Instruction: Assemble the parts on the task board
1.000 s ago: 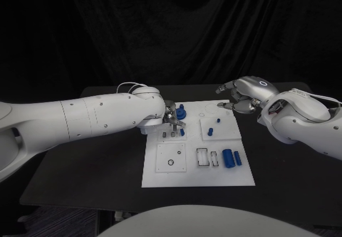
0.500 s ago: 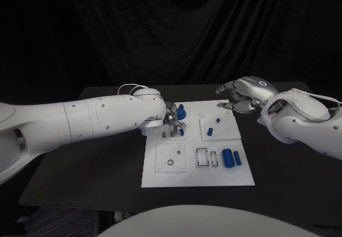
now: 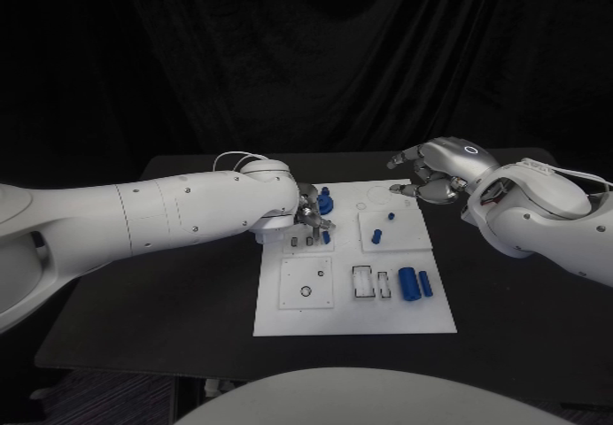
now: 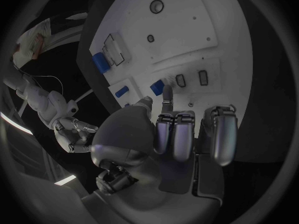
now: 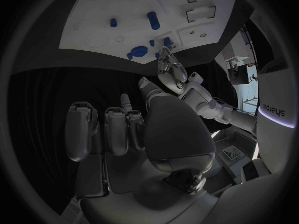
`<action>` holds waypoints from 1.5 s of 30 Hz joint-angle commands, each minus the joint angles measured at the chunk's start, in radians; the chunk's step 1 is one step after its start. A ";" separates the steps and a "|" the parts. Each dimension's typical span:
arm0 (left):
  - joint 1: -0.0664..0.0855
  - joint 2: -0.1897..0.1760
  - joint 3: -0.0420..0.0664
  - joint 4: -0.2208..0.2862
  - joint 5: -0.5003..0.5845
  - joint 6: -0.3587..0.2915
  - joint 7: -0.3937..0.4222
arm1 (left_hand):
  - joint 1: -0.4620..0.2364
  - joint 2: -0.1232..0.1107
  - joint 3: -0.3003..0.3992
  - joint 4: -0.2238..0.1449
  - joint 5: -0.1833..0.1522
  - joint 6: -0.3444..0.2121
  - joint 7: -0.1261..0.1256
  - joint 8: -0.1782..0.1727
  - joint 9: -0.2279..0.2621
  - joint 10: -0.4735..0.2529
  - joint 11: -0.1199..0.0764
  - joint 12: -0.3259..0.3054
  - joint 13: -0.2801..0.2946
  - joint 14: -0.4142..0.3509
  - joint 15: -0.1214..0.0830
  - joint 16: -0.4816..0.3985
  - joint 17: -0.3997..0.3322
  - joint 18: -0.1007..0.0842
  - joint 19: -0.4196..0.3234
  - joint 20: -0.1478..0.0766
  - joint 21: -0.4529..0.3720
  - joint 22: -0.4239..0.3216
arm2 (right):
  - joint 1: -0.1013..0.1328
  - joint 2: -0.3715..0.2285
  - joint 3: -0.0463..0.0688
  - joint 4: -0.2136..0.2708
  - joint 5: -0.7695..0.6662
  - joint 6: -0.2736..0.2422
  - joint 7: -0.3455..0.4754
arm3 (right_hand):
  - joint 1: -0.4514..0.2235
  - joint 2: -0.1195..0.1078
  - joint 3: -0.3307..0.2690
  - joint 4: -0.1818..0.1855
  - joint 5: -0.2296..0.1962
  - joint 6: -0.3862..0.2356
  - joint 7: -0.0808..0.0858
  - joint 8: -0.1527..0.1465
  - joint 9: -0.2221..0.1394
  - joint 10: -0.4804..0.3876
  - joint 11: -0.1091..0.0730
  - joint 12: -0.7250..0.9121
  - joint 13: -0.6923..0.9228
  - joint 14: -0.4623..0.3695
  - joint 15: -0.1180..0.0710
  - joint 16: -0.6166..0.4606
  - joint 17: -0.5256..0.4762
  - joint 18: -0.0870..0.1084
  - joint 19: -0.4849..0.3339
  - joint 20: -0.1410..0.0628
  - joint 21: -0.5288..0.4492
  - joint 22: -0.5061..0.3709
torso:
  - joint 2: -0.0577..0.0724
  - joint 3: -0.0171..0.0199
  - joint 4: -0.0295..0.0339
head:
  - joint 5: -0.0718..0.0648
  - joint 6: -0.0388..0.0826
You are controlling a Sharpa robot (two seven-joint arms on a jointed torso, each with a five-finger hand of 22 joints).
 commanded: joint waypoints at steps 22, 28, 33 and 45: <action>-0.023 0.010 0.001 -0.002 0.000 0.004 0.014 | 0.018 -0.002 0.008 -0.011 0.012 0.015 -0.002 -0.012 0.009 0.102 -0.001 0.003 0.263 0.106 -0.003 0.003 0.263 0.020 0.045 -0.001 -0.003 0.215 | -0.002 0.003 0.001 0.002 -0.003 0.009 -0.017 | -0.003 0.005 -0.002 0.005 0.004 0.005 0.000 0.003 -0.002 0.012 0.009 -0.005 0.143 0.066 0.006 -0.002 0.071 -0.004 0.035 0.005 -0.005 0.207 | 0.001 -0.0008 -0.0013 | -0.001 0.000; -0.024 0.012 0.001 -0.003 0.000 -0.004 0.021 | 0.020 -0.002 0.010 -0.012 0.015 0.014 -0.001 -0.016 0.010 0.102 -0.001 0.003 0.263 0.106 -0.003 0.003 0.263 0.021 0.045 -0.001 -0.005 0.215 | -0.002 0.002 0.001 0.002 -0.003 0.010 -0.018 | -0.003 0.006 -0.002 0.005 0.004 0.006 0.001 0.003 -0.002 0.011 0.010 -0.007 0.141 0.065 0.006 -0.003 0.069 -0.004 0.035 0.006 -0.007 0.206 | 0.001 -0.0011 0.0006 | -0.002 0.000; -0.024 0.013 0.001 -0.006 0.000 -0.012 0.028 | 0.027 -0.002 0.017 -0.017 0.041 0.012 0.000 -0.029 0.019 0.102 0.000 0.003 0.263 0.106 -0.002 0.003 0.263 0.021 0.044 -0.001 -0.008 0.215 | -0.002 0.002 0.001 0.002 -0.003 0.013 -0.019 | -0.003 0.006 -0.002 0.005 0.004 0.006 0.001 0.003 -0.002 0.011 0.010 -0.007 0.141 0.065 0.006 -0.003 0.069 -0.004 0.035 0.006 -0.007 0.206 | 0.001 -0.0010 -0.0003 | 0.000 0.000; -0.025 0.018 0.001 -0.015 0.000 -0.010 0.035 | 0.044 -0.009 0.038 -0.030 0.109 0.015 -0.001 -0.056 0.043 0.102 0.000 0.003 0.263 0.106 -0.002 0.003 0.263 0.022 0.043 0.000 -0.013 0.214 | -0.002 0.001 0.001 0.002 -0.003 0.022 -0.022 | -0.003 0.007 -0.002 0.005 0.004 0.007 0.001 0.002 -0.003 0.009 0.010 -0.008 0.139 0.065 0.007 -0.004 0.067 -0.003 0.034 0.006 -0.009 0.205 | 0.000 -0.0014 -0.0007 | 0.001 0.000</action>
